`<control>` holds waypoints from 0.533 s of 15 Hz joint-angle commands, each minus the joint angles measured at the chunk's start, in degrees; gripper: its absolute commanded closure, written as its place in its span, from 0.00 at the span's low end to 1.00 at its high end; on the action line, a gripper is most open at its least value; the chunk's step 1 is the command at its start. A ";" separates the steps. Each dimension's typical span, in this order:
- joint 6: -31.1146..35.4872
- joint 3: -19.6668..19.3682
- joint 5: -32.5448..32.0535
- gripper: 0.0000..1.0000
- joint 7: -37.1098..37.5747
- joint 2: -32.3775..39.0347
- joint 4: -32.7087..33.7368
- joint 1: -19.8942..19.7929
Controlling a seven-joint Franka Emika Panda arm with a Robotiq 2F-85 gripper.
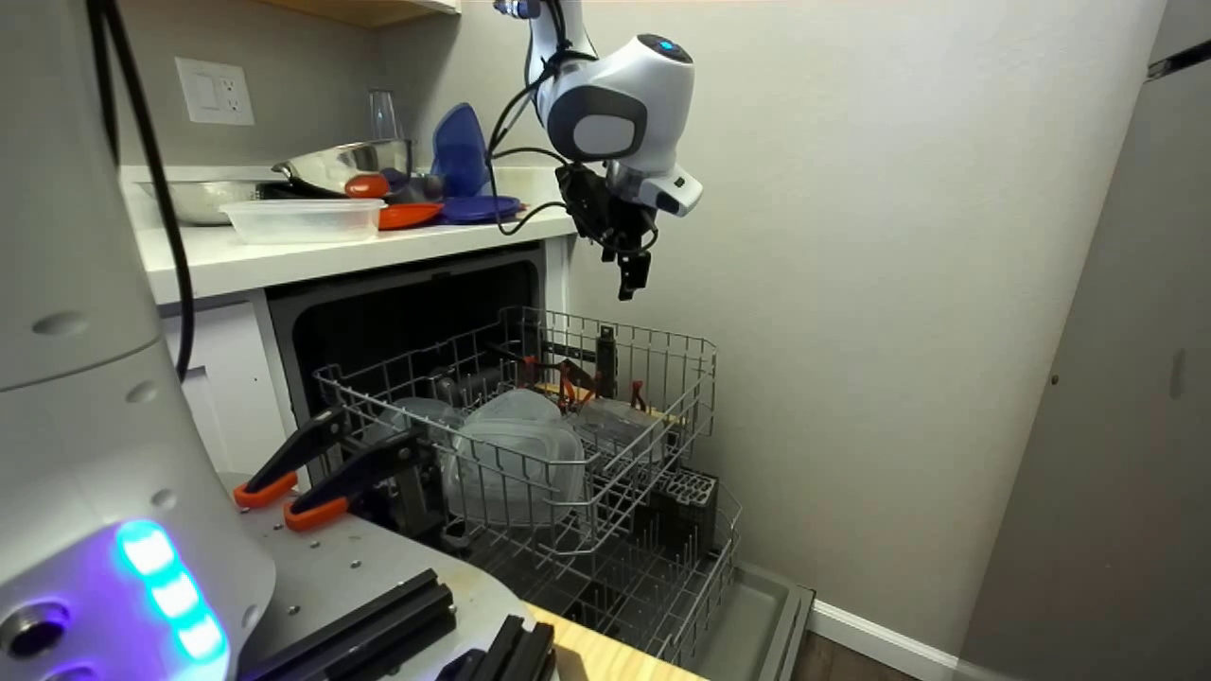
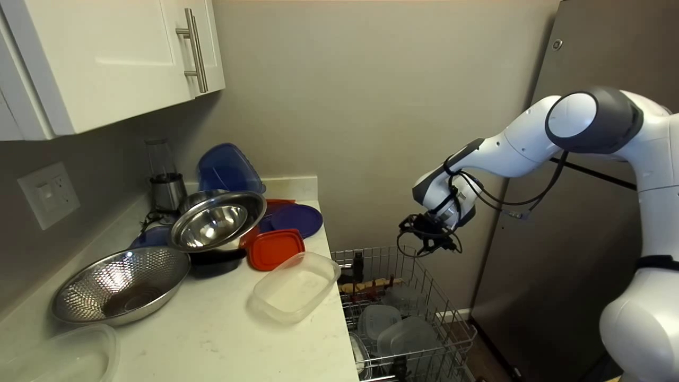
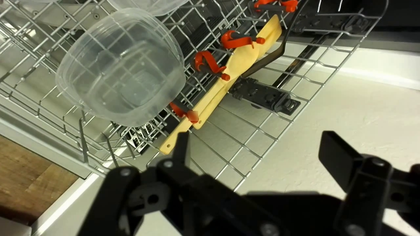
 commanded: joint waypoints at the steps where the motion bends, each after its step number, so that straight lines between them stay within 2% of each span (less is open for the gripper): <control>1: 2.59 2.20 2.47 0.00 -1.91 3.42 2.06 -1.14; 8: 14.32 5.21 10.98 0.00 1.90 12.18 6.36 -1.38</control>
